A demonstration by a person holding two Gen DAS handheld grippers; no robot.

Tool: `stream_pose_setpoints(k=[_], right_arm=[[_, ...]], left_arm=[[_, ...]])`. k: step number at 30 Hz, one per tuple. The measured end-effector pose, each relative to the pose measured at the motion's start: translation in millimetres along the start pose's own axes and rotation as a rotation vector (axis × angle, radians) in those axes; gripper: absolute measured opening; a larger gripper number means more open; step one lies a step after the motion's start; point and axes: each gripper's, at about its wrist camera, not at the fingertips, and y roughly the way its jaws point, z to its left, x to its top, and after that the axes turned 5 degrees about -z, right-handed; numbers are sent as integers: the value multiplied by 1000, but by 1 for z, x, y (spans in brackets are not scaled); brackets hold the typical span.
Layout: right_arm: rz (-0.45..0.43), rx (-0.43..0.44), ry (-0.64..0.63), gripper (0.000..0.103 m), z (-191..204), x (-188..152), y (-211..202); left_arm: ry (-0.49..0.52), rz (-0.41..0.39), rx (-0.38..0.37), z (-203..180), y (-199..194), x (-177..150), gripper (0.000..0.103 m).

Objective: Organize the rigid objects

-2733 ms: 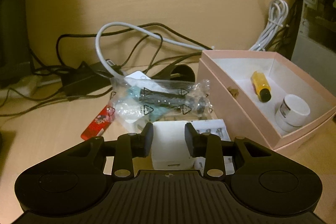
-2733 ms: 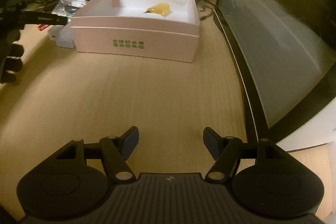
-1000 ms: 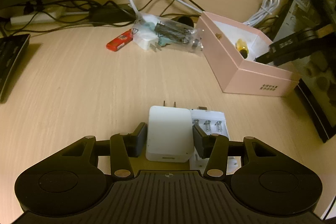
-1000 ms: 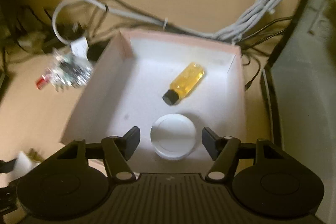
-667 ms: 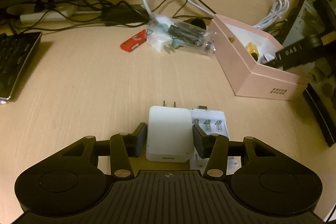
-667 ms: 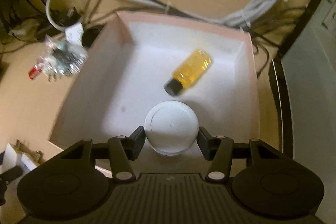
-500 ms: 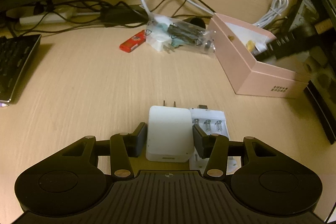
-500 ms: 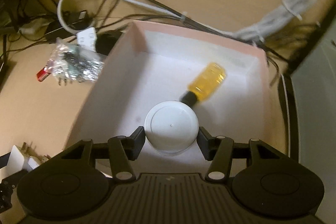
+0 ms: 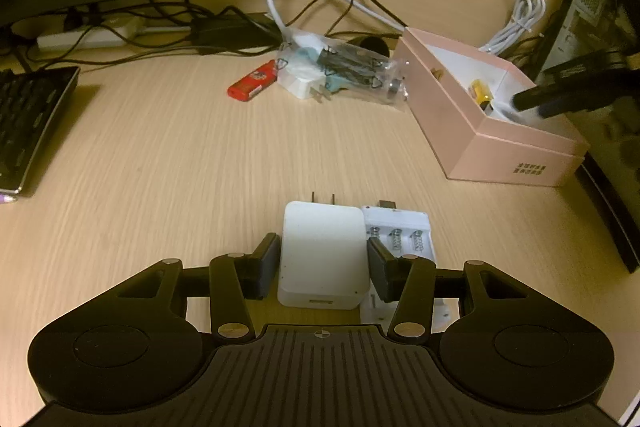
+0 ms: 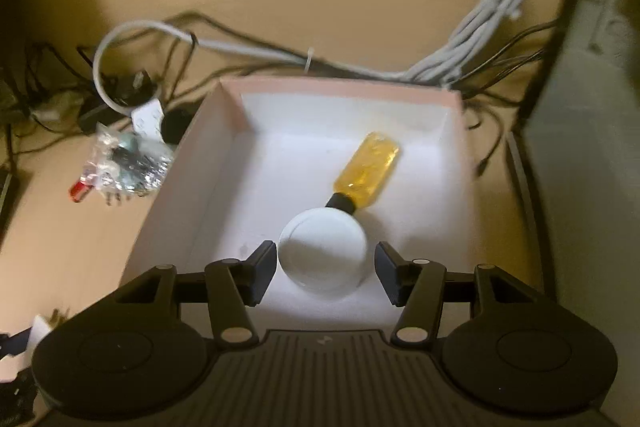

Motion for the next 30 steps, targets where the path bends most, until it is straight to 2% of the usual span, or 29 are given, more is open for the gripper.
stream_pose_setpoints(k=[5,8,11,12,14,17,20,22,25,30], right_arm=[[-76,-21,-41,55,-9,14,-31],[-43,-47,-100,55,3,25,-25],[29,-53,-83,55,14,25,-10],[18,-48,-67,55,18,23,-12],[-39,52,-89,55,31,17,-30],[-76,193,-177,60,66,-6,-62],[-35,313,-221,60,101,-44,-70],[4,361,-226,60,121,-65,-64],[36,387,-278,60,146,-91,-53],[-3,350,-483,61,178,-124,-43]], left_arm=[[-5,-7,0,0,0,-1,52],[-10,-12,-1,0,0,-2,52],[-22,-16,-4,2,-1,-2,52],[-30,-17,-8,4,-2,-2,52],[-41,-18,-15,6,-3,-2,52],[-73,-15,-15,11,-4,0,52],[-101,-15,-11,17,-5,1,51],[-108,-11,-16,20,-7,1,51],[-126,-4,-39,24,-10,-1,52],[-138,17,-59,27,-10,1,52]])
